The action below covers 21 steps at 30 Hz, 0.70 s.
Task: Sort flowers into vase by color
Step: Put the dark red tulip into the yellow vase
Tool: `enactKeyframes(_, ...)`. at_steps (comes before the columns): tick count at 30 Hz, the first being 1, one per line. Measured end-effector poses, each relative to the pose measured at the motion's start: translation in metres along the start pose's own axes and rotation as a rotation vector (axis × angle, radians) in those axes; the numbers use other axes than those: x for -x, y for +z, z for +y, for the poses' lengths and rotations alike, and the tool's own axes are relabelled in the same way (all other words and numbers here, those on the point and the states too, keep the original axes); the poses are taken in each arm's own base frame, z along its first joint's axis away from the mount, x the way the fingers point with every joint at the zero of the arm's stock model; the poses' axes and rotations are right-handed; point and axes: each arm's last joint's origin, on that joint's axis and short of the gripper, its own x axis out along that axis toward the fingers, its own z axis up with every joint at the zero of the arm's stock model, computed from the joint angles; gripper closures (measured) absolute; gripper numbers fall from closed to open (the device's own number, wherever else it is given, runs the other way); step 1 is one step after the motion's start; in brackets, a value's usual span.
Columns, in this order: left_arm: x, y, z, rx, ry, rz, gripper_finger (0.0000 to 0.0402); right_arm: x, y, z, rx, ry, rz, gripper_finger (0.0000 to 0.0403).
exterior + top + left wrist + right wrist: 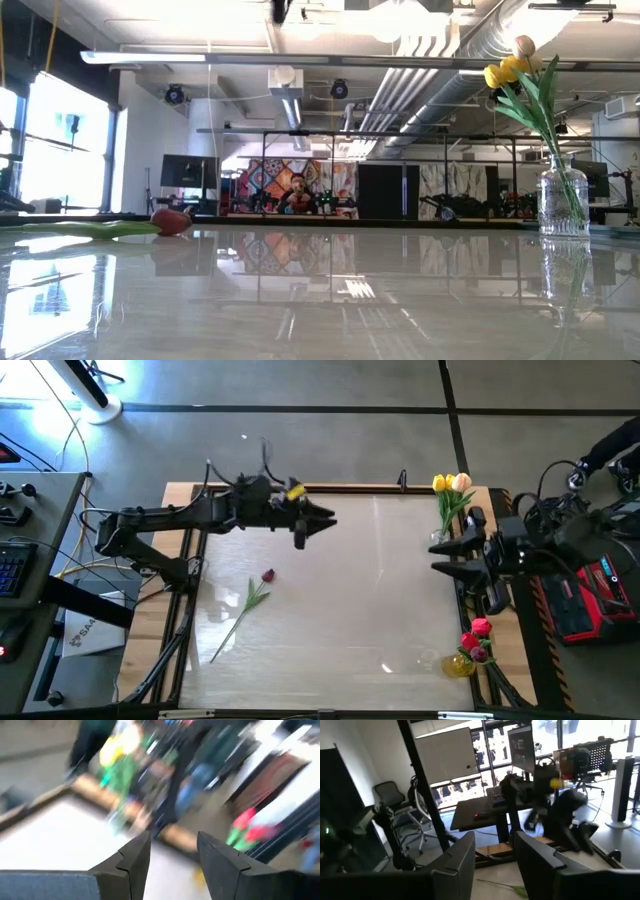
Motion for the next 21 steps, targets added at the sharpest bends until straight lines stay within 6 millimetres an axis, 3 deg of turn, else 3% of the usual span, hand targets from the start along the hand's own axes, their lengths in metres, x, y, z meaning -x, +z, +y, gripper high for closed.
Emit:
enactKeyframes(3, 0.003, -0.018, 0.012, 0.011, 0.172, 0.163, 0.0250, -0.001, -0.002, -0.003, -0.010, -0.041, 0.015, 0.0275)
enactKeyframes(9, 0.030, -0.042, 0.026, 0.041, 0.475, 0.437, 0.0250, -0.004, -0.022, -0.018, -0.106, -0.178, 0.158, 0.0275)
enactKeyframes(15, 0.032, -0.070, 0.043, 0.002, 0.577, 0.595, 0.0250, -0.011, -0.023, -0.012, -0.129, -0.141, 0.164, 0.0275)
enactKeyframes(21, 0.037, -0.108, 0.061, 0.136, 0.625, 0.730, 0.0250, -0.022, -0.021, -0.008, -0.092, -0.106, 0.141, 0.0275)
